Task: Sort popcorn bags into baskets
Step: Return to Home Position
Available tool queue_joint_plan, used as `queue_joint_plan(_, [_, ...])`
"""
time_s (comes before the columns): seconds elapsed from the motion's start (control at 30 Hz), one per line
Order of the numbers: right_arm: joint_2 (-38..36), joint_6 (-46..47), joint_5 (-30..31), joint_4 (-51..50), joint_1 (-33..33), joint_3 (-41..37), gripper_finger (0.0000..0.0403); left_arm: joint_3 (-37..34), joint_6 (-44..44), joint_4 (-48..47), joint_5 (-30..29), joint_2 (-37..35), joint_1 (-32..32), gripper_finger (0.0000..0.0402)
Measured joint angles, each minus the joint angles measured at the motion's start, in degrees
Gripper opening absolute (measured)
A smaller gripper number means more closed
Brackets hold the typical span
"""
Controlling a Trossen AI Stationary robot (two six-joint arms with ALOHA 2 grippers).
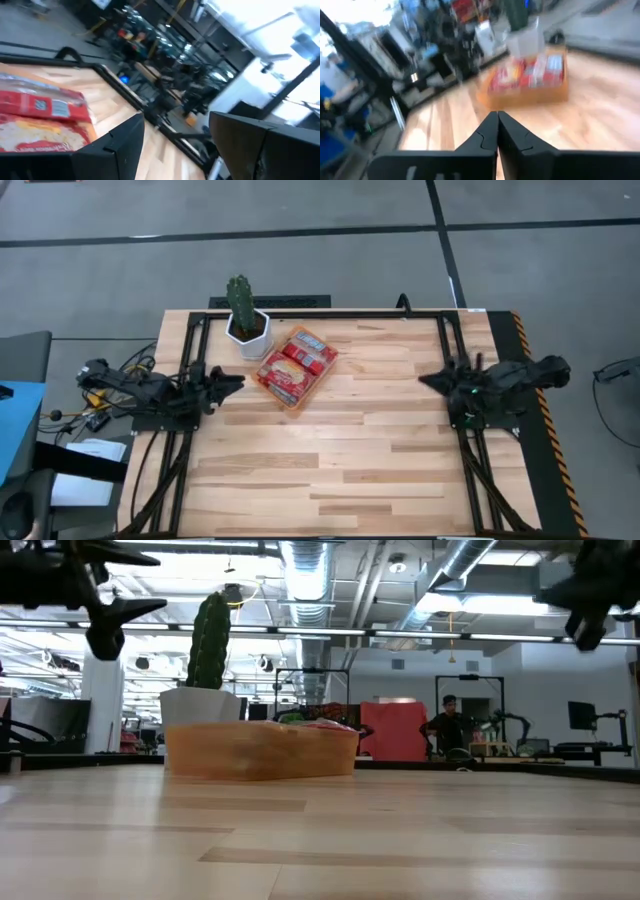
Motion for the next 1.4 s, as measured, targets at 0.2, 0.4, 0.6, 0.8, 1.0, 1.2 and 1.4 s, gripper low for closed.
queue_joint_plan(0.2, [-0.19,-1.97,-8.22,5.7,0.04,-8.18,0.004,-3.48,0.36,-5.31,6.05,-5.89,-0.04,0.0212])
queue_joint_plan(0.4, [0.05,-1.91,-10.12,12.29,-0.15,-16.16,0.0044,-3.56,1.77,-10.8,6.53,-5.86,-0.02,0.0212])
queue_joint_plan(0.6, [1.44,-2.43,-3.08,13.84,-2.05,-16.18,0.0042,-3.56,3.84,-12.06,9.86,-5.78,-0.02,0.0212])
queue_joint_plan(0.8, [1.5,-2.55,-3.37,12.07,-2.97,-16.1,0.0045,-3.6,-5.02,-13.19,10.25,-5.73,-0.01,0.0212])
queue_joint_plan(1.0, [1.5,-2.64,-3.39,11.79,-2.95,-16.07,0.0042,-3.67,-6.1,-13.25,10.1,-5.73,-0.02,0.0212])
queue_joint_plan(1.2, [1.5,-2.64,-3.42,11.72,-2.95,-16.07,0.0045,-3.67,-6.16,-13.23,10.1,-5.73,-0.02,0.0212])
queue_joint_plan(1.4, [1.5,-2.64,-3.42,11.67,-2.95,-16.07,0.0043,-3.71,-6.29,-13.23,10.06,-5.73,-0.02,0.0212])
